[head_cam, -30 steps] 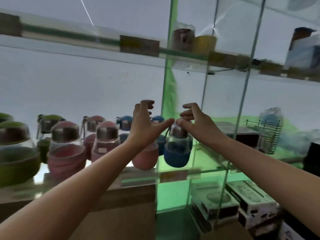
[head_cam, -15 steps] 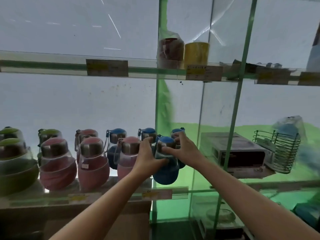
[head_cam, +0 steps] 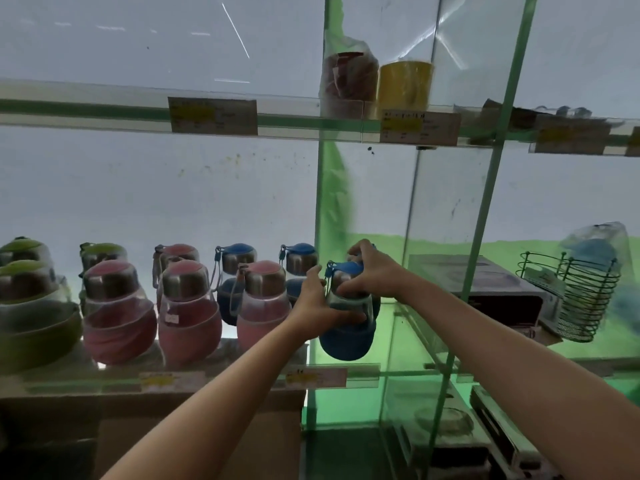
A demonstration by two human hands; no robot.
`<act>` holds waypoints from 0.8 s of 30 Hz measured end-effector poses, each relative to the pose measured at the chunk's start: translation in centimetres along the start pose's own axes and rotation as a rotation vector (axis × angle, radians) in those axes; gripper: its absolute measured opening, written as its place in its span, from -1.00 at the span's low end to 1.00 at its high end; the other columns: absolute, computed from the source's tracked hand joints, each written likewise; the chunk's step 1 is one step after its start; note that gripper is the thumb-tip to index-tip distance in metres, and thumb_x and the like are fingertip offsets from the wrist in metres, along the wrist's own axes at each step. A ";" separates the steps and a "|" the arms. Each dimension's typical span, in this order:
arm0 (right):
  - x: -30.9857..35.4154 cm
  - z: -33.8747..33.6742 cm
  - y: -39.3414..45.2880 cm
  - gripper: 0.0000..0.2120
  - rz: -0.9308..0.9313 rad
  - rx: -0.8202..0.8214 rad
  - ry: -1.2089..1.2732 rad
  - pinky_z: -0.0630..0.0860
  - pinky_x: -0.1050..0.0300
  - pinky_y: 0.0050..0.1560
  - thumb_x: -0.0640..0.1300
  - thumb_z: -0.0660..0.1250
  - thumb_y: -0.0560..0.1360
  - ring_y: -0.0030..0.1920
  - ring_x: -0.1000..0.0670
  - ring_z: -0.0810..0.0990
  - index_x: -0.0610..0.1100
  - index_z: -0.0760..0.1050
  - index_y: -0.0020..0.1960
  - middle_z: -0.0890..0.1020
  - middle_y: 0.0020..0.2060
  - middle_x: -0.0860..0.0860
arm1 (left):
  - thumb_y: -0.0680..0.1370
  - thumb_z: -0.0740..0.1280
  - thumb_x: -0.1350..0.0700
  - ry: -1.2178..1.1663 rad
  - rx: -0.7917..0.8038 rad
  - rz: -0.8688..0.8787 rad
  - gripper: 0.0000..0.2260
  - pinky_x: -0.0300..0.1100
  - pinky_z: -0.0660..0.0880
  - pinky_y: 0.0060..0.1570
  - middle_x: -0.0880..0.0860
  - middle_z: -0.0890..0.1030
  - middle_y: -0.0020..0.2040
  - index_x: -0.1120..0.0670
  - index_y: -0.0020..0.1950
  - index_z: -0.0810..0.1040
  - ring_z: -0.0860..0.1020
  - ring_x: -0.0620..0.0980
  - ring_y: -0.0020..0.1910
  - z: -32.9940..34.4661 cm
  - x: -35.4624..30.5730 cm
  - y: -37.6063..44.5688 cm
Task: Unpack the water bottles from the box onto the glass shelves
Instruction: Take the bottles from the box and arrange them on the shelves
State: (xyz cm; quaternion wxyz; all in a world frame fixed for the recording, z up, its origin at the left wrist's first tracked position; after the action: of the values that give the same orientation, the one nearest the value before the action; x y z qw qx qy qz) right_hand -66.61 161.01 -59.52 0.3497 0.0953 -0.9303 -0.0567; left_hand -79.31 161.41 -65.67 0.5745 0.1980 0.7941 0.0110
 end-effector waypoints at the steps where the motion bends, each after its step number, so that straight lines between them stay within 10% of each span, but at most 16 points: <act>1: -0.1 -0.2 -0.1 -0.32 -0.002 0.006 0.008 0.44 0.15 -0.01 -0.19 0.50 0.30 0.05 -0.06 0.50 -0.14 0.24 0.31 0.46 0.14 -0.07 | 0.25 0.60 0.16 -0.002 0.019 0.000 -0.16 -0.14 0.50 0.11 0.06 0.49 0.19 0.02 0.33 0.12 0.52 -0.03 0.13 0.4 0.0 0.2; 24: -1.5 -2.6 6.0 -0.54 0.272 -0.173 -0.388 0.42 0.12 -0.12 0.21 0.36 0.38 0.05 -0.11 0.54 -0.17 0.44 0.02 0.54 0.08 -0.11 | 0.24 0.61 0.06 0.060 -0.018 0.008 -0.32 -0.28 0.43 -0.07 -0.02 0.57 0.12 0.03 0.25 0.34 0.55 -0.04 0.05 2.8 0.0 1.6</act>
State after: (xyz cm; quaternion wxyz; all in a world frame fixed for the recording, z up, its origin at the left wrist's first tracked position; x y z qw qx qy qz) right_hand -64.59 167.05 -57.55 0.1759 -0.0735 -0.9759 -0.1059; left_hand -76.26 162.29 -66.19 0.5521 0.1958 0.8100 0.0264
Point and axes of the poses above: each hand's wrist, its own y-axis towards the middle knuckle, its own z-axis out of the palm, x = y × z, the point moved 3 cm from there along y, towards the middle knuckle
